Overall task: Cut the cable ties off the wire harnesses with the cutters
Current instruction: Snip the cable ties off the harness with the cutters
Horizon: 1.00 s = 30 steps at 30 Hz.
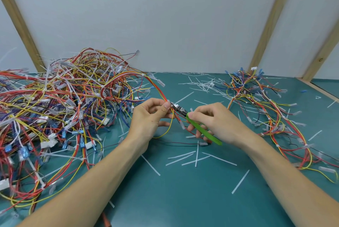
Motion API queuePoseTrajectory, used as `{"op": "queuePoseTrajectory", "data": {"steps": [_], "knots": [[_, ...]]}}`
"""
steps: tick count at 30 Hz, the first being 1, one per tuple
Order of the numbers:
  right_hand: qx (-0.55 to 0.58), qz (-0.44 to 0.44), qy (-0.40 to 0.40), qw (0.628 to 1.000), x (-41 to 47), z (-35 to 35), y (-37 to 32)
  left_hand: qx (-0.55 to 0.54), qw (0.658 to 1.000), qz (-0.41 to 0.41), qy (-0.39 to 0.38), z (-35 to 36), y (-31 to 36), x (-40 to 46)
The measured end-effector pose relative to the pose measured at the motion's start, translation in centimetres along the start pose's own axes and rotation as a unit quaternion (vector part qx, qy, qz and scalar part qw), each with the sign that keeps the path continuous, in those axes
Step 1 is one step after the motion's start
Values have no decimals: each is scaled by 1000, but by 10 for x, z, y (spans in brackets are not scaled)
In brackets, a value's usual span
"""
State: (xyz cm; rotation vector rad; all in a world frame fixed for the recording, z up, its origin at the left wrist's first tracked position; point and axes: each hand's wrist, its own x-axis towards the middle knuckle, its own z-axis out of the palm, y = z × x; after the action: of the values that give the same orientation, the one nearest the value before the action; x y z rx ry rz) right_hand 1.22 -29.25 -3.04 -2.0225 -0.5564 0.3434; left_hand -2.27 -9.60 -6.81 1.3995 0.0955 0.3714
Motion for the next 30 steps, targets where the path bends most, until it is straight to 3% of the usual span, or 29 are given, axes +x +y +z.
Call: {"op": "queuePoseTrajectory", "data": {"steps": [14, 30], "knots": [[-71, -16, 68, 995, -4, 4, -5, 7, 1000, -1, -9, -1, -1, 1], [-86, -18, 75, 993, -3, 3, -2, 14, 1000, -5, -7, 0, -3, 0]]}}
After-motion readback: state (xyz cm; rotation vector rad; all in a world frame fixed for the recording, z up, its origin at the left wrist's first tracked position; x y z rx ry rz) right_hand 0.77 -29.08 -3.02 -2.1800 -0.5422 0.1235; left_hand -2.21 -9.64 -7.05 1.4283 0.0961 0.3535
